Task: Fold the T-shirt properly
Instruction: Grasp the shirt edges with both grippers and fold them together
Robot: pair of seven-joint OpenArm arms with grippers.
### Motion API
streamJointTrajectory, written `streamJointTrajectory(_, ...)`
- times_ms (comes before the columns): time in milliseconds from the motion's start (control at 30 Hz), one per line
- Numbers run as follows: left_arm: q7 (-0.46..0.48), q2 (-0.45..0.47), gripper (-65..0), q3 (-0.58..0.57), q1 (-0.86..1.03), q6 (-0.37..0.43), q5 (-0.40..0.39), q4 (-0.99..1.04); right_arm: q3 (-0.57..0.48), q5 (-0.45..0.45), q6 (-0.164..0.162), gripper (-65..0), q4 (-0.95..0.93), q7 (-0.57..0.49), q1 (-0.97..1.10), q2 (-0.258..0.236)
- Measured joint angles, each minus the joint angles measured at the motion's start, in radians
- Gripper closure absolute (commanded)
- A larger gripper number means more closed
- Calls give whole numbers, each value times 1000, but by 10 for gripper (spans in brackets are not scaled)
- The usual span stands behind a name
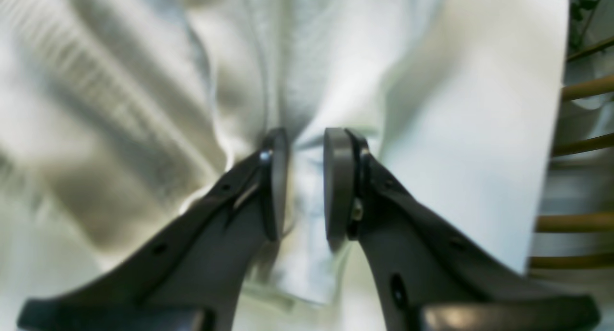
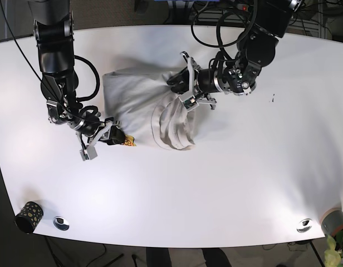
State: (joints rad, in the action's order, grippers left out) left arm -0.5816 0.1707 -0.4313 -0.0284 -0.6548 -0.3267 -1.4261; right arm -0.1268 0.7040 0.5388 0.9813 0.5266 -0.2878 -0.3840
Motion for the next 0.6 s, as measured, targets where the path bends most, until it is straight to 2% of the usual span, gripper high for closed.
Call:
streamJointTrajectory(100, 2, 40, -121, 0, -37, -2, -8, 16, 3, 0, 0, -146, 64, -4, 53, -10)
streamJointTrajectory(167, 6, 59, -121, -1, -75, -16, -21, 47, 3, -4, -15, -146, 109, -3, 86, -14)
streamJointTrajectory(267, -2, 96, -121, -2, -124, -11, -6, 61, 2, -13, -19, -146, 188, 6, 138, -19)
streamJointTrajectory(400, -28, 159, -121, 0, -175, -20, 17, 66, 1, -6, -11, -146, 242, 4, 190, -19)
streamJointTrajectory(600, -41, 183, -121, 35, -212, -42, 31, 70, 2, -10, -16, -146, 304, 9, 241, -13)
